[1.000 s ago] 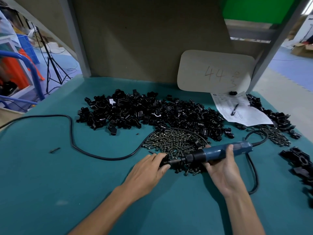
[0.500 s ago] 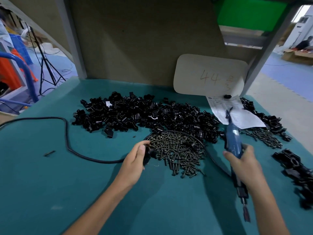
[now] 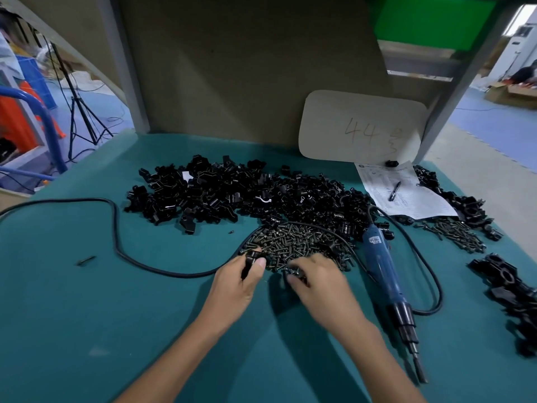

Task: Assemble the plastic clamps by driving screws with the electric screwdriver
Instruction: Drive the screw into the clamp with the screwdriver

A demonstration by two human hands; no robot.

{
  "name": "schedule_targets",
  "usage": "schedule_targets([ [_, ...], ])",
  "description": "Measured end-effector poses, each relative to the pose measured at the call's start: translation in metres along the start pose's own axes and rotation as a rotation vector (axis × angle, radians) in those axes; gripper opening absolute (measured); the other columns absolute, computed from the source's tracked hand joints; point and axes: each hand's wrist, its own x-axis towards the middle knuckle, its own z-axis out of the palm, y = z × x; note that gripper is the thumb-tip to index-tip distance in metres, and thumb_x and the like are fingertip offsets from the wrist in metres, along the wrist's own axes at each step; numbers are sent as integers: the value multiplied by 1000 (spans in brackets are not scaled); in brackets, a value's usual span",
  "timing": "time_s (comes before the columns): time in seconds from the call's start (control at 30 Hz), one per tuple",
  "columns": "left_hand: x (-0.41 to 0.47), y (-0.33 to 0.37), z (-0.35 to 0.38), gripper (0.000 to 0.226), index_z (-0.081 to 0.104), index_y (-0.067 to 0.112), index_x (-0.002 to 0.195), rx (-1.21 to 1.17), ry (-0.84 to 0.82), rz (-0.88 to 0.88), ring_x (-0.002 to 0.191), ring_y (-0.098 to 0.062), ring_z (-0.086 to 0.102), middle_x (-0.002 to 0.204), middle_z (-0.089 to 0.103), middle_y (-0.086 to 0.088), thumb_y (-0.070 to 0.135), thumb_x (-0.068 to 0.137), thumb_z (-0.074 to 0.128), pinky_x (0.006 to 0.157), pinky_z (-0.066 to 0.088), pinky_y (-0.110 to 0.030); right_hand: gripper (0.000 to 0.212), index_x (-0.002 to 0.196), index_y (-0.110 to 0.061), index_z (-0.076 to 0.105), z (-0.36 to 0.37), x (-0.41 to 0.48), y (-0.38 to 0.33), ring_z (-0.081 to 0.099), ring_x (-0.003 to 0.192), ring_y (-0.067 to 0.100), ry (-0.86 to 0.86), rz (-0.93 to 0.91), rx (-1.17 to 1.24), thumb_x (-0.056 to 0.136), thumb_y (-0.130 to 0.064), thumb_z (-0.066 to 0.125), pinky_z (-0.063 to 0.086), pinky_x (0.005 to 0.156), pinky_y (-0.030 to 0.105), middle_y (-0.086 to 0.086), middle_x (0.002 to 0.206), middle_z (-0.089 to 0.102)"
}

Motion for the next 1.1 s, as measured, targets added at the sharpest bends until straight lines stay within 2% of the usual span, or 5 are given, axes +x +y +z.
schedule_targets([
  [0.13, 0, -3, 1, 42, 47, 34, 72, 28, 29, 13, 53, -3, 38, 59, 44, 16, 70, 93, 40, 50, 31, -19, 31, 133, -17, 57, 21, 15, -14, 50, 116, 23, -14, 7, -161, 103, -15, 53, 40, 97, 30, 5, 124, 57],
  [0.3, 2, -5, 1, 38, 60, 42, 109, 52, 32, 24, 62, -3, 58, 74, 65, 12, 70, 91, 42, 54, 40, -18, 21, 119, -13, 56, 22, 17, -13, 52, 108, 25, -23, 17, -221, 100, -5, 50, 38, 85, 29, 8, 119, 58],
  [0.47, -1, -3, 1, 25, 58, 43, 104, 76, -20, 61, 59, -6, 55, 81, 64, 7, 61, 95, 44, 51, 40, -20, 9, 112, -17, 52, 16, 14, -10, 45, 89, 20, -27, 3, -209, 105, -12, 49, 27, 73, 28, 4, 110, 59],
  [0.83, -2, 3, 2, 36, 63, 26, 132, 134, -35, 103, 92, -2, 59, 99, 64, 11, 35, 97, 63, 77, 46, -18, 13, 91, -26, 77, 9, 15, -10, 72, 81, 14, 85, 184, 946, 98, -19, 69, 59, 73, 30, -1, 88, 76],
  [1.1, -2, 5, 2, 38, 63, 25, 134, 157, -49, 126, 94, 3, 55, 100, 62, 11, 33, 97, 64, 77, 40, -10, 11, 100, -22, 79, 6, 19, -9, 73, 79, 11, 7, 81, 796, 98, -17, 69, 58, 74, 25, -6, 89, 78],
])
